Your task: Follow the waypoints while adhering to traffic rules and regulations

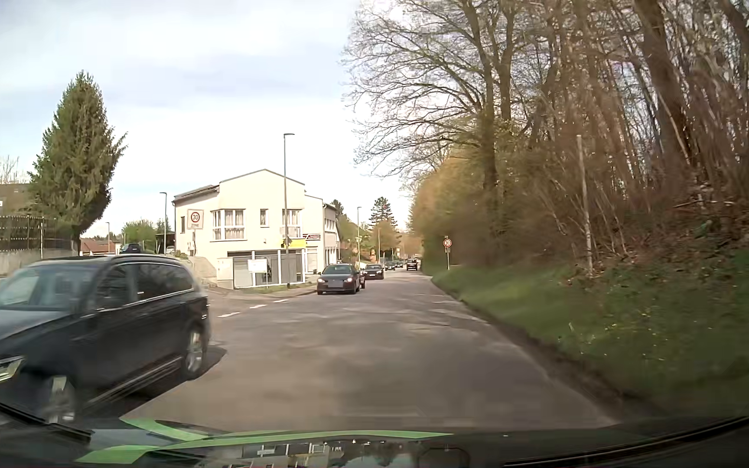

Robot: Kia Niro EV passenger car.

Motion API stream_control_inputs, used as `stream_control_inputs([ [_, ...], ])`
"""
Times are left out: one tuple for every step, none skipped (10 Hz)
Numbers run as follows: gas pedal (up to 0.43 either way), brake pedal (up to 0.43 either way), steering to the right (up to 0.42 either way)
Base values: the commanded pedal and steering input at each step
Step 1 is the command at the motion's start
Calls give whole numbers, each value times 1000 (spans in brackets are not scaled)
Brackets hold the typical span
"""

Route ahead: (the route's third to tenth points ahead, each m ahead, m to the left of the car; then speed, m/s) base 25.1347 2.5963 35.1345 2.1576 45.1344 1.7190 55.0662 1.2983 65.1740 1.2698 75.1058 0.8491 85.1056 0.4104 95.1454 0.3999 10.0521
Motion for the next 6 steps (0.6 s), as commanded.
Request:
stream_control_inputs([
  [39, 0, -2],
  [39, 0, -2],
  [39, 0, -2],
  [39, 0, -2],
  [39, 0, -2],
  [39, 0, -2],
])
